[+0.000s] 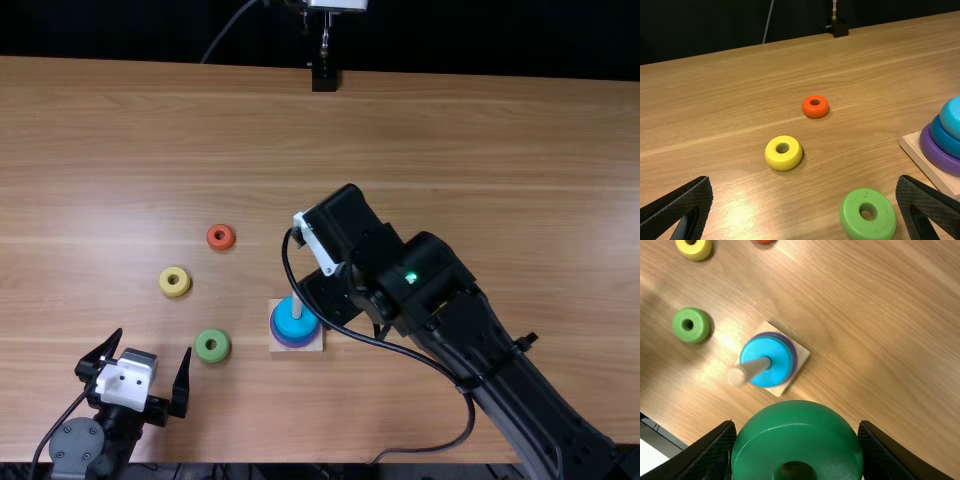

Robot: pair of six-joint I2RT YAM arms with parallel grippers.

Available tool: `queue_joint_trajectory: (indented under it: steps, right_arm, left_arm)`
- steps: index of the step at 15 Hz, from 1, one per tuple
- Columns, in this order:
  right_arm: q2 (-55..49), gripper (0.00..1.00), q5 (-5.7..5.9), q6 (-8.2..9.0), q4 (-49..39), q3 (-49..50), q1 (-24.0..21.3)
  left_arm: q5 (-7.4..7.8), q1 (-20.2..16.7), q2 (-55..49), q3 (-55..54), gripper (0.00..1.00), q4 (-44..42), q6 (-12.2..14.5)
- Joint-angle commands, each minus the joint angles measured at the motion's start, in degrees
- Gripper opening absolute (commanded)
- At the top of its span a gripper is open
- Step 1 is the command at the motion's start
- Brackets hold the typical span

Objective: Build the Hanoi tower: stack the rings onto the peg from bottom to top in this color order: purple, dark blue, light blue, dark green, light green, yellow, orange.

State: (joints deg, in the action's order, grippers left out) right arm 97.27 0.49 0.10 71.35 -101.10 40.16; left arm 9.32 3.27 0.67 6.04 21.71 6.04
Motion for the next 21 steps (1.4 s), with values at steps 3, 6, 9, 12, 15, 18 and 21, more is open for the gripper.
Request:
queue_joint_trajectory:
  steps: [3, 6, 9, 12, 15, 18, 21]
  right_arm:
    - [3.8, 0.0, -0.28, 0.22, 0.1, -4.8, 3.1]
    - [5.9, 0.0, -0.28, 0.22, 0.0, -6.3, 4.6]
    - [7.1, 0.0, -0.39, 0.43, -0.1, -6.5, 5.4]
    - [8.7, 0.0, -0.39, 0.43, -0.6, -6.6, 5.4]
    - [9.6, 0.0, -0.28, 0.43, -1.0, -6.7, 5.4]
    - [10.6, 0.75, -0.18, 0.96, -0.9, -6.6, 5.4]
    - [12.0, 1.0, 0.56, 0.96, -1.2, -6.6, 5.4]
  left_arm:
    - [0.59, -0.4, -0.7, -6.0, 1.0, 4.3, 0.8]
    - [0.59, -0.4, -0.7, -6.0, 1.0, 4.3, 0.8]
    - [0.59, -0.4, -0.7, -6.0, 1.0, 4.3, 0.8]
    - [0.59, -0.4, -0.7, -6.0, 1.0, 4.3, 0.8]
    - [0.59, -0.4, -0.7, -6.0, 1.0, 4.3, 0.8]
    - [0.59, -0.4, -0.7, -6.0, 1.0, 4.3, 0.8]
    - [0.59, -0.4, -0.7, -6.0, 1.0, 4.3, 0.8]
